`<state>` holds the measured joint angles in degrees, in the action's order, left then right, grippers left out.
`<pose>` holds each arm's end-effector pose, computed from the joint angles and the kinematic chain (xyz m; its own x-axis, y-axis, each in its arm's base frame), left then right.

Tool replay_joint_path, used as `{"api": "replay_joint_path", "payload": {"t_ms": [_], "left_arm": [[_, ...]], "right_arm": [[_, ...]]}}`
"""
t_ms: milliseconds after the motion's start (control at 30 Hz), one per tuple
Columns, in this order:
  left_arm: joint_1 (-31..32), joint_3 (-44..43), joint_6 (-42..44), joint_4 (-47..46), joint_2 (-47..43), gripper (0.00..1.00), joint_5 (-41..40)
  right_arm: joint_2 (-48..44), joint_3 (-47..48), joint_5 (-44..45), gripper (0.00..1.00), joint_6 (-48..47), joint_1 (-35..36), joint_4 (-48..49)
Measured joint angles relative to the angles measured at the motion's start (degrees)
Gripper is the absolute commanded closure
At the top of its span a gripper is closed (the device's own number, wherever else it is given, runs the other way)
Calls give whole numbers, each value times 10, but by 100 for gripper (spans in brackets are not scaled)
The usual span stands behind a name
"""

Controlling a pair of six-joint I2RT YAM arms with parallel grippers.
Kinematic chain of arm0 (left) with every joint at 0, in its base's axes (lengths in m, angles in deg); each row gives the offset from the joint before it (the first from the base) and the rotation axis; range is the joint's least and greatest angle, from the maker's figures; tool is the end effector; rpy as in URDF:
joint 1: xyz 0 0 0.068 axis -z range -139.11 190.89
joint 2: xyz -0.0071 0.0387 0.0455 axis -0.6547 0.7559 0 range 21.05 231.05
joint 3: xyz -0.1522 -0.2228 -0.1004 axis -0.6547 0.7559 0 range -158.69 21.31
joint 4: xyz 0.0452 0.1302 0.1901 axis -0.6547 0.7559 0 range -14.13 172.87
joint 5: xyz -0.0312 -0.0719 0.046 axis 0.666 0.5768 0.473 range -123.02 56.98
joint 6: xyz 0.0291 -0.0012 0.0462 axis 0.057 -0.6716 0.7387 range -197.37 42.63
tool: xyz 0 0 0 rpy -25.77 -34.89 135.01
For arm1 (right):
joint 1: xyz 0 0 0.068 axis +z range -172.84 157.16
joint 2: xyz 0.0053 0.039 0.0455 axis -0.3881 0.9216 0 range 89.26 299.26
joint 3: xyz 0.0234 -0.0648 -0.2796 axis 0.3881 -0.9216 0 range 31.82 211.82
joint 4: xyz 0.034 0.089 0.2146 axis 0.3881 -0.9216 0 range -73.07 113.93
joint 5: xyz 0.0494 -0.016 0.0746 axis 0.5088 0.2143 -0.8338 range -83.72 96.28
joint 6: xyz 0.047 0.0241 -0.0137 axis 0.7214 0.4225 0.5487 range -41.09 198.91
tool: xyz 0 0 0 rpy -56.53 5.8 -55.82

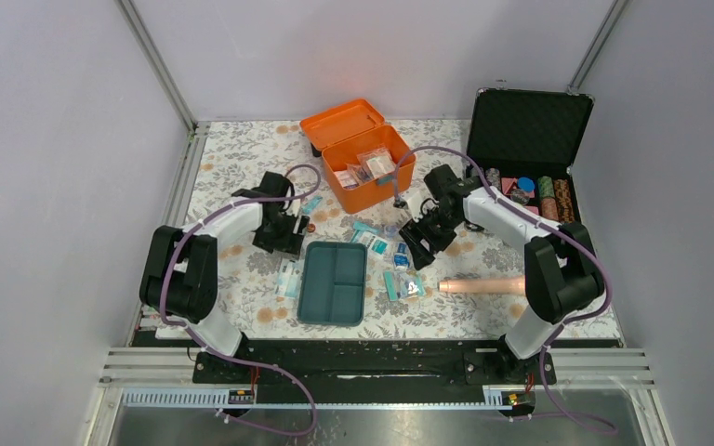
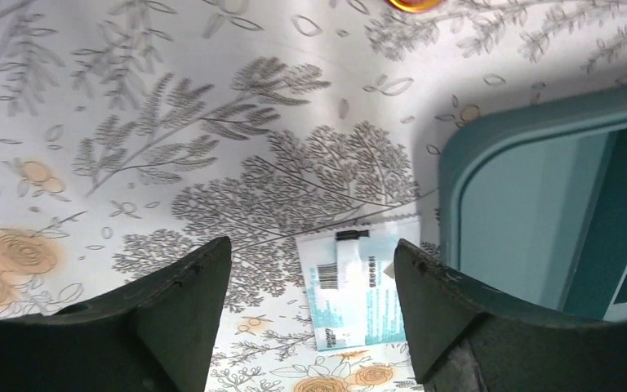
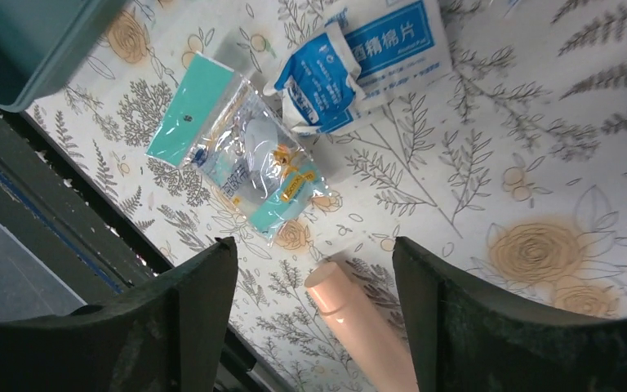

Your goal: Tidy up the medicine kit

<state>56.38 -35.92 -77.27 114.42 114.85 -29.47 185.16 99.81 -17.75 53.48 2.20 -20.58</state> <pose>0.2657 -0.0759 0.2050 -0.9309 0.2596 -0.2569 0.2833 0.9572 -0.0594 0.2659 0.1406 0.2410 -0.5662 -0.6974 -0.4394 -0.8206 0.5270 0.2209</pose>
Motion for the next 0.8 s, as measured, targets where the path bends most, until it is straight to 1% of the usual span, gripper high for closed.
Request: {"api": "replay_joint_path", "payload": {"t_ms": [33,167,333,433,667,700,733,800], "left_arm": [[-7,-5,-3,2,0,27,0],[-34,-25,-10,10,0,27,-3],[-75,-68,-12,19,0,27,-8],[-94,-87,-12,20,0,27,-10],[-103,-90,-11,25,-12,26,-15],[-103,-90,-11,25,-15,26,-15],[-104,-90,-10,25,-19,26,-15],[-104,-90,-10,25,-23,26,-15]], "right_arm": [[0,-7,2,24,11,3,0],[14,-13,10,32,45,7,7],[46,-14,16,44,73,7,24],[64,-15,15,44,80,8,32],[107,-11,9,52,86,19,35],[108,-9,8,55,86,20,34],[111,-7,7,60,86,21,33],[115,-5,4,74,85,23,33]]}}
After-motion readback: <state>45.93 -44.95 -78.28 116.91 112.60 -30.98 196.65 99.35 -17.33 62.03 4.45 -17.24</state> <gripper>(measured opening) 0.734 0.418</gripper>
